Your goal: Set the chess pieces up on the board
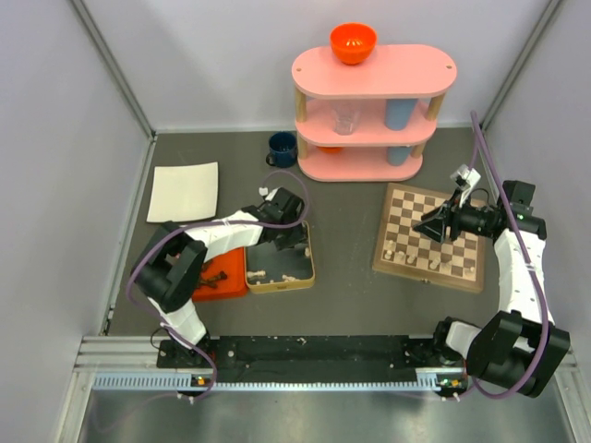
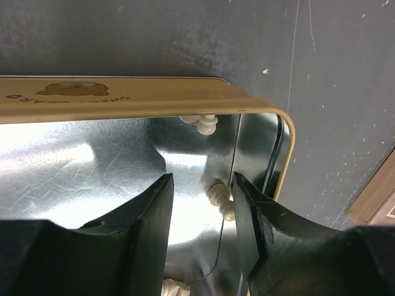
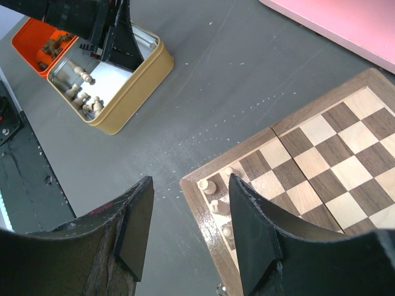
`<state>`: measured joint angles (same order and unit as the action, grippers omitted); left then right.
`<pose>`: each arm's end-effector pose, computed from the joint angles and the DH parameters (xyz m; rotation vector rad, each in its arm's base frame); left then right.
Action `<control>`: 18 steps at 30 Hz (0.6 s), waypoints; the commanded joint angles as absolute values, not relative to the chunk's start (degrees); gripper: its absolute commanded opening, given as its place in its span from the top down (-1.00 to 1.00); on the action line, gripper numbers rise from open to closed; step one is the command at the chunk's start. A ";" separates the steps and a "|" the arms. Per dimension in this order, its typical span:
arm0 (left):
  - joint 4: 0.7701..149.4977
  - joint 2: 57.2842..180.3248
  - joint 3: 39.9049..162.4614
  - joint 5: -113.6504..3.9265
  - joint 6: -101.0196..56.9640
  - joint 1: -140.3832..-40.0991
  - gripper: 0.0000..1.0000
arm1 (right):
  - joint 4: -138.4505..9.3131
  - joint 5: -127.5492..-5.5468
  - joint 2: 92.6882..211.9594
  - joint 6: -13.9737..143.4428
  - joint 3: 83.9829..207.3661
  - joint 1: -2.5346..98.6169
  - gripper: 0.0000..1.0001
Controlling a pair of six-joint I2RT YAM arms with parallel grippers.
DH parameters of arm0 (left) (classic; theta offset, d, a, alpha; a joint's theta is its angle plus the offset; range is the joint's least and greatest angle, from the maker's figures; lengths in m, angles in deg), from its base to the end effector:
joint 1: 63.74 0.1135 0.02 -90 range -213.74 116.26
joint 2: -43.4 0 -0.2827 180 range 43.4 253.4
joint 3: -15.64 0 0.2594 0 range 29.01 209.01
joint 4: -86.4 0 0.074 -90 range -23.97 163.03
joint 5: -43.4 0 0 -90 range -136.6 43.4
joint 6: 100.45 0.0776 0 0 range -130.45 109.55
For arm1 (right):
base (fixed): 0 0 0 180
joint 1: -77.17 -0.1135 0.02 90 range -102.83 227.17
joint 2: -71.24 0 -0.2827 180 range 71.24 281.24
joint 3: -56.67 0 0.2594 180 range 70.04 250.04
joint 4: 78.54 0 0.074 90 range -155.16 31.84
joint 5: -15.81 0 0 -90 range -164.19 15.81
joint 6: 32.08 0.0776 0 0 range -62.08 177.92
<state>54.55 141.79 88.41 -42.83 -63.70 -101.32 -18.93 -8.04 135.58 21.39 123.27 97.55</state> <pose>0.3015 -0.2256 0.1533 -0.3872 2.6268 -0.4904 0.2250 -0.0079 0.2898 -0.6529 1.9097 0.8585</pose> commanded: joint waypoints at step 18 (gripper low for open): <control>63.89 135.86 83.33 -47.04 -54.48 -101.36 0.01 | -19.81 -5.72 134.35 20.04 123.39 98.09 -0.04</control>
